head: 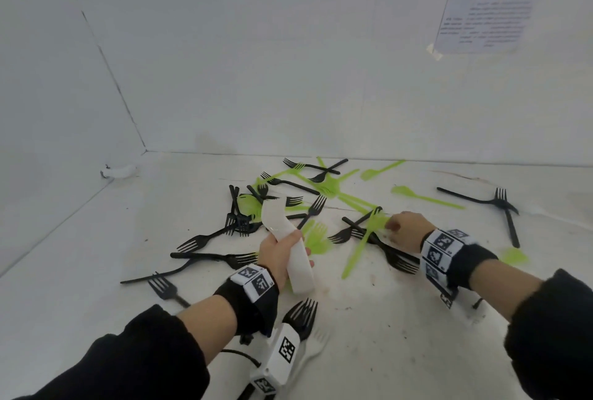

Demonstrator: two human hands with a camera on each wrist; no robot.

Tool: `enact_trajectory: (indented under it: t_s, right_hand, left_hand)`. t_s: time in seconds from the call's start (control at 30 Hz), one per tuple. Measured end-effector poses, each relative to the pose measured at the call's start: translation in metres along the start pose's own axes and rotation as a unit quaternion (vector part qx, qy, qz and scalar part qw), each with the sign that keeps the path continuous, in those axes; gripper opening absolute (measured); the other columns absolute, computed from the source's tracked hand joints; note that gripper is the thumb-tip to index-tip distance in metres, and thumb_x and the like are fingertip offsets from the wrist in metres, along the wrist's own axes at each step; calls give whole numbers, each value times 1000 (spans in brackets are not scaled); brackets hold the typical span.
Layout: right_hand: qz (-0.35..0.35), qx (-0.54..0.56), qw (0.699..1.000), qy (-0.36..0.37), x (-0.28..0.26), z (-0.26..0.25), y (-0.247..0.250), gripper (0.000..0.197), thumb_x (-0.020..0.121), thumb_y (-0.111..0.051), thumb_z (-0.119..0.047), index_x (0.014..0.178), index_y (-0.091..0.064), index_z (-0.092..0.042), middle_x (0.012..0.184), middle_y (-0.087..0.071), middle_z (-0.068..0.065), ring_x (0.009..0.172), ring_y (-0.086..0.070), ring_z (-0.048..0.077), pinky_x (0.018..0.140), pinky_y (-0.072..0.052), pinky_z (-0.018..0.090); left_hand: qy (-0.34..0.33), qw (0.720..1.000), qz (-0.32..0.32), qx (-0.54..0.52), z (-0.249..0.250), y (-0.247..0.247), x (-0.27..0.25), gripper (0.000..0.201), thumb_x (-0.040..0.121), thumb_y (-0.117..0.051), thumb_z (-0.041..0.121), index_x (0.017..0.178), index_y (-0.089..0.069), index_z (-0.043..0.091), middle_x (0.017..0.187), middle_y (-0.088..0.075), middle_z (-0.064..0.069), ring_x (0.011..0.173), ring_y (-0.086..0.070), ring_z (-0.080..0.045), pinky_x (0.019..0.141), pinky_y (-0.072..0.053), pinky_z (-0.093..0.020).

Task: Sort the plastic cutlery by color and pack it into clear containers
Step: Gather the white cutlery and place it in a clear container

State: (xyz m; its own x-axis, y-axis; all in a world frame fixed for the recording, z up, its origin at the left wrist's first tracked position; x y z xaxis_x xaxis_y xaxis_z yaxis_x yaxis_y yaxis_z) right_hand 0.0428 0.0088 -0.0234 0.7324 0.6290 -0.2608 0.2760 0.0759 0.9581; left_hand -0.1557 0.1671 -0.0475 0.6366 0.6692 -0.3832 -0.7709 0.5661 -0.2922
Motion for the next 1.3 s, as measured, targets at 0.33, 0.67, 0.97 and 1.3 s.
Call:
enact_trajectory:
  t_s: [0.33, 0.67, 0.97, 1.3]
  right_hand:
    - [-11, -45, 999, 0, 4, 5, 18, 34, 93, -50, -26, 120, -56, -6, 126, -58, 10, 117, -54, 25, 92, -44, 25]
    - [83, 315, 944, -56, -30, 14, 51, 31, 100, -31, -19, 123, -49, -5, 114, -55, 17, 100, -57, 34, 80, -49, 44]
    - [-87, 395, 905, 131, -101, -87, -5, 23, 92, -52, -20, 114, -55, -14, 86, -57, 4, 81, -57, 20, 66, -51, 33]
    - [-44, 331, 931, 144, -137, -119, -14, 23, 90, -51, -20, 113, -52, -15, 93, -53, 5, 72, -55, 20, 70, -53, 35]
  left_hand:
    - [-24, 998, 47, -41, 12, -7, -31, 4, 91, -57, 7, 89, -53, 6, 83, -53, -12, 67, -55, -26, 58, -53, -40]
    - [-38, 996, 78, -34, 5, -21, -62, 8, 89, -58, 5, 84, -53, 6, 78, -54, -11, 62, -55, -25, 47, -54, -33]
    - [-29, 995, 76, -57, -22, -49, -84, 5, 89, -60, 8, 87, -57, 5, 83, -62, -15, 68, -60, -28, 60, -52, -36]
    - [-62, 994, 91, 20, -14, 3, -95, 15, 82, -67, 3, 94, -58, 3, 78, -62, -11, 61, -61, -22, 57, -51, -31]
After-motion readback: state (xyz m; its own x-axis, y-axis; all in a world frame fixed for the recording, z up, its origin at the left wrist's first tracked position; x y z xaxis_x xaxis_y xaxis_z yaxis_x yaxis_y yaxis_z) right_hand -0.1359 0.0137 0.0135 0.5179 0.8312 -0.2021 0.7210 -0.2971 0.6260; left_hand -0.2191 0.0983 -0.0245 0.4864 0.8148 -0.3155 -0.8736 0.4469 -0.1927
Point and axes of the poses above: each hand's wrist, its own x-axis towards the middle knuckle, its own y-axis out of the back of the hand, z = x × y, the point moved 4 cm from there along x, towards the middle knuckle
